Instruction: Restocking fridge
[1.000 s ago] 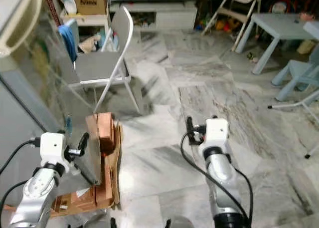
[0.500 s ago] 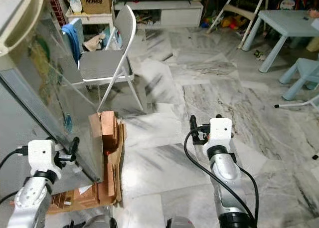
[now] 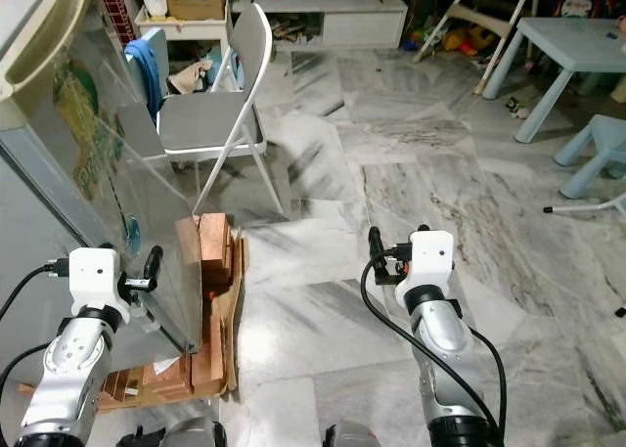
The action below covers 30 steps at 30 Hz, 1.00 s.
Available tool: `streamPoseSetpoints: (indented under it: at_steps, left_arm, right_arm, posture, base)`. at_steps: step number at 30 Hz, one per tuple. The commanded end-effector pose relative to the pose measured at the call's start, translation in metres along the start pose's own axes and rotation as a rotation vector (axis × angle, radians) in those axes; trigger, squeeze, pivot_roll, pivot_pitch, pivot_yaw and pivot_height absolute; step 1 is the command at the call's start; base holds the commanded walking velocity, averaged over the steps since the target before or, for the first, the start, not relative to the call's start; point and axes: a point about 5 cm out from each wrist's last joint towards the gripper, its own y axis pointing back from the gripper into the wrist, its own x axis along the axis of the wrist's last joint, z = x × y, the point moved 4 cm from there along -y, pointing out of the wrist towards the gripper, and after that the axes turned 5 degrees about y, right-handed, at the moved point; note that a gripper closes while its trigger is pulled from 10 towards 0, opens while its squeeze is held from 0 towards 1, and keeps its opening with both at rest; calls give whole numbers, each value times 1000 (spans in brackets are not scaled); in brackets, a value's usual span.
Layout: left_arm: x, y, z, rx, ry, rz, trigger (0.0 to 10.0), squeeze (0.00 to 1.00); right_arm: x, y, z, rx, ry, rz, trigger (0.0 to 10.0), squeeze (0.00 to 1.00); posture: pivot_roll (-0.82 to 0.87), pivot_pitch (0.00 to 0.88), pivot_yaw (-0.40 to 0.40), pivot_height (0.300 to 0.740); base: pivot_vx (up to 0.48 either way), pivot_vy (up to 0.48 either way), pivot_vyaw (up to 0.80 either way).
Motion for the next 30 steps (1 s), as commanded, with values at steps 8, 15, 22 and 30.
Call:
streamPoseSetpoints:
  at_steps: [8,15,22,30]
  left_arm:
    - [-6,2,-30,115,-31,-38,10000,0]
    - [0,-3,-22,81,-4,-14,10000,0]
    - [7,-5,0,-66,49,7,10000,0]
    - [11,-12,16,-147,94,13,10000,0]
  right_arm:
    - [8,1,-9,97,5,28,10000,0]
    - [7,1,-7,81,-27,25,10000,0]
    - [5,1,-5,73,-34,17,10000,0]
    - [5,-1,-9,97,-10,9,10000,0]
  posture:
    - [38,1,-20,740]
    - [35,1,-17,740]
    - [34,0,-15,740]
    - [36,0,-20,740]
  base:
    - [0,0,169]
    - [0,0,411]
    - [0,0,0]
    - [0,0,0]
